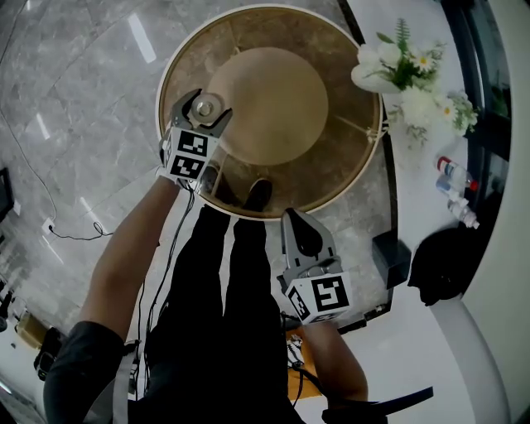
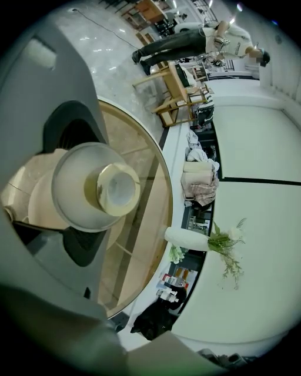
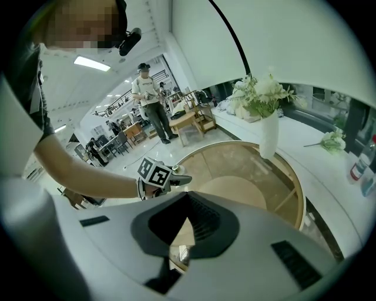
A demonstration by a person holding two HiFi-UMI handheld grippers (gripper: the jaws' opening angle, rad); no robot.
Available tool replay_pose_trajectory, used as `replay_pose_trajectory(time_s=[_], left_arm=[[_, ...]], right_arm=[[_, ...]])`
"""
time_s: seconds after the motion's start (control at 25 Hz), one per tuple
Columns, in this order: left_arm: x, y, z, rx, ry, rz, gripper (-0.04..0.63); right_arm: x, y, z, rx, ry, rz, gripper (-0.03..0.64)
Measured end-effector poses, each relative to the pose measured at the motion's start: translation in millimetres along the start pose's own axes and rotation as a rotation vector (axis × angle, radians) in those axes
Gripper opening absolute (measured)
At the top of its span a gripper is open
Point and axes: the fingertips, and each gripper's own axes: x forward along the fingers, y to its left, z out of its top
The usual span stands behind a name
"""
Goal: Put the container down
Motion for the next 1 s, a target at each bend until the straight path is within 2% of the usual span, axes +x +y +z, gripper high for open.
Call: replay_pose_trajectory(time_s=[0.44, 0.64, 0.84, 1.0], left_arm=[[9, -5, -1, 0.006, -0.019, -0.008, 0.341], [-1, -5, 3, -0.024, -0.014, -0.033, 0.342], [-37, -7, 10, -0.063, -0.045, -0.01, 0.342], [-93, -15, 26, -0.104, -0.096, 0.024, 0.342]], right_arm=[[1, 0, -6, 0.003, 0.006, 0.009, 0.002], [-2, 5, 3, -0.005, -0.009, 0.016, 0.002], [-12, 12, 15, -0.016, -0.038, 0.017, 0.002], [-28, 21, 33, -0.034, -0.074, 0.023, 0.002]])
